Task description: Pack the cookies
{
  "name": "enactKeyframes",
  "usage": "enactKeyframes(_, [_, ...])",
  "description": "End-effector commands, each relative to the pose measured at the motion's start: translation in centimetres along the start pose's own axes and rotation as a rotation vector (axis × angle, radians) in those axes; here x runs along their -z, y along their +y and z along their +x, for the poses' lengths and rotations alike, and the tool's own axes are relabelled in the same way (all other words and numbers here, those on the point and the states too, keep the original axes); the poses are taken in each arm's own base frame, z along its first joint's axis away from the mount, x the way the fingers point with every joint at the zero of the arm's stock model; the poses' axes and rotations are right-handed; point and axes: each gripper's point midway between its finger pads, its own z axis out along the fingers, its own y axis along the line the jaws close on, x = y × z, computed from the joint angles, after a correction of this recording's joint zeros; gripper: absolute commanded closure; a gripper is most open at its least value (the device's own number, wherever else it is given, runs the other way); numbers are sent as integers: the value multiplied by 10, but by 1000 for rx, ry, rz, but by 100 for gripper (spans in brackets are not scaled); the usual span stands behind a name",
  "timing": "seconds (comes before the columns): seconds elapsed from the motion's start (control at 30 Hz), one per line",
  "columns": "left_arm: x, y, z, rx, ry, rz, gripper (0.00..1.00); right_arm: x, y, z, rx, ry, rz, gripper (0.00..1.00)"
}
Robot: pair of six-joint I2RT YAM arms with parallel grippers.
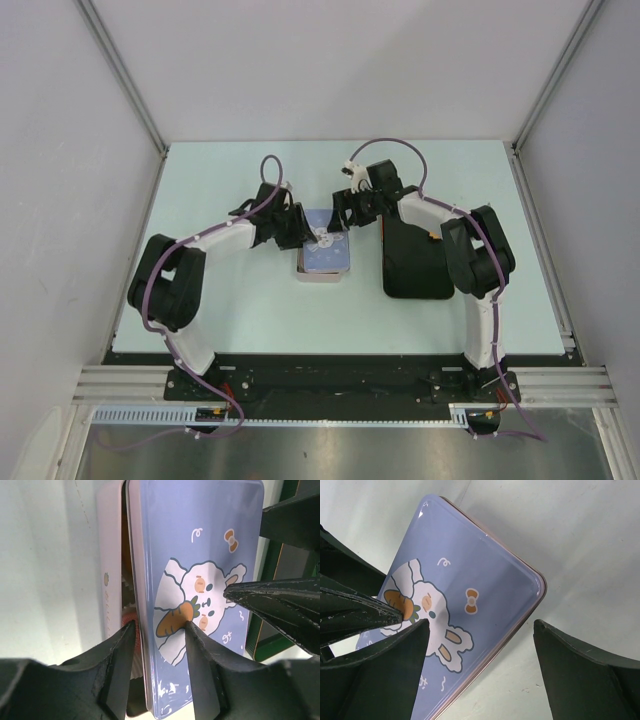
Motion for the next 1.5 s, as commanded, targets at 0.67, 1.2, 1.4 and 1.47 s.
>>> enactKeyframes(0.67, [43, -14, -34, -113, -125, -23, 50, 12, 23, -18, 79, -12, 8, 12])
enactKeyframes(1.2, [30, 4, -25, -136, -114, -54, 49, 19, 40, -14, 92, 3, -5, 12])
enactKeyframes(1.4, [22, 11, -22, -137, -94, -63, 49, 18, 47, -12, 100, 11, -12, 12])
enactKeyframes(1.47, [19, 15, -19, -135, -81, -68, 49, 18, 48, -12, 101, 13, -11, 12])
